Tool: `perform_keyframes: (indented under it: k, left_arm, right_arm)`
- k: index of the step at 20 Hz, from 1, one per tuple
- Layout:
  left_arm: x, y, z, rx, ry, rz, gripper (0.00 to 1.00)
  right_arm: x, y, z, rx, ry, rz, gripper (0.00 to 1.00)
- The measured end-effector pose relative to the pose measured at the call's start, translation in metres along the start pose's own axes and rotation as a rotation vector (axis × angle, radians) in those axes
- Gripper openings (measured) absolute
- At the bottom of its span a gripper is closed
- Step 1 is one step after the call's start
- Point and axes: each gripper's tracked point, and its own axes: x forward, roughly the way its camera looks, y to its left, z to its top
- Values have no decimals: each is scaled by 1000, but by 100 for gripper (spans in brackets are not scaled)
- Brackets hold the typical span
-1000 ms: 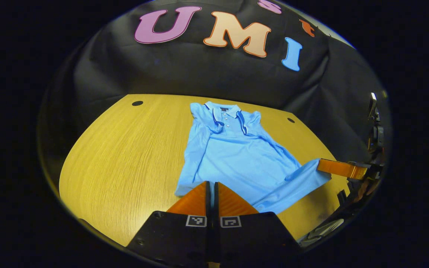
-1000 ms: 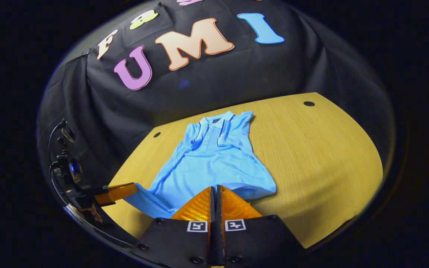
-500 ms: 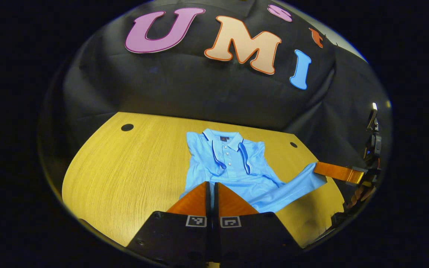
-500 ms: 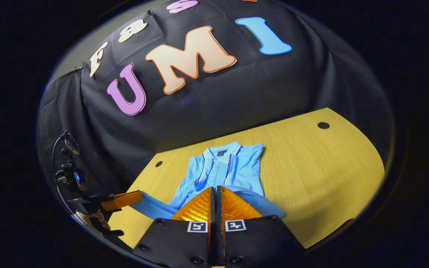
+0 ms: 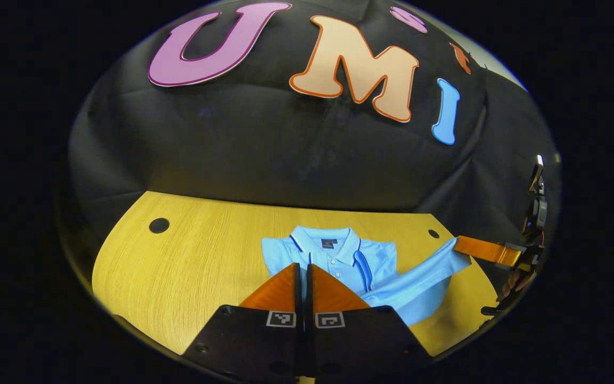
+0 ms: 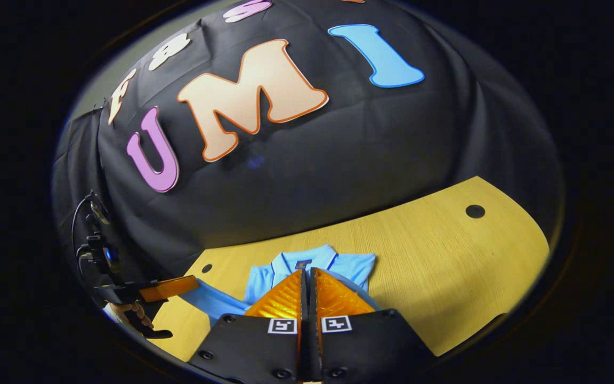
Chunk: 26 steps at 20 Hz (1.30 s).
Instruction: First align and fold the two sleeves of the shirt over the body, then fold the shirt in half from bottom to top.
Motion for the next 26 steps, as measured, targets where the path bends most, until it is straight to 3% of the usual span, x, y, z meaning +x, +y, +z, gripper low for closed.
perform_keyframes:
  k: [5,11,12,13,14,16,17,18,20,21,23,26]
  left_arm:
    - [68,28,12,71,-16,14,0]
    - [117,48,-46,42,112,38,0]
    - [118,49,-51,35,119,35,0]
    - [116,50,-54,26,114,33,0]
    - [116,45,-52,19,108,20,11]
    - [103,39,-43,19,63,23,64]
    - [91,35,-34,31,25,36,90]
    - [79,32,-28,44,-6,52,95]
    - [46,20,-19,65,-59,72,94]
    - [27,14,-17,73,-78,83,94]
    - [-12,1,-15,75,-114,106,94]
    - [-71,-19,-13,68,-177,139,94]
  right_arm:
    - [69,-27,1,3,2,-76,2]
    - [110,-70,-40,-9,83,-208,3]
    - [108,-72,-42,-31,88,-216,6]
    - [103,-69,-40,-56,82,-210,30]
    - [99,-68,-37,-89,64,-216,53]
    - [80,-61,-26,-149,17,-215,100]
    - [68,-55,-21,-175,-12,-214,100]
    - [54,-49,-14,-196,-45,-211,97]
    - [19,-33,0,-238,-111,-189,93]
    - [-1,-29,6,-273,-145,-193,98]
    - [-45,-21,17,-341,-204,-204,98]
    - [-106,7,21,-388,-254,-139,98]
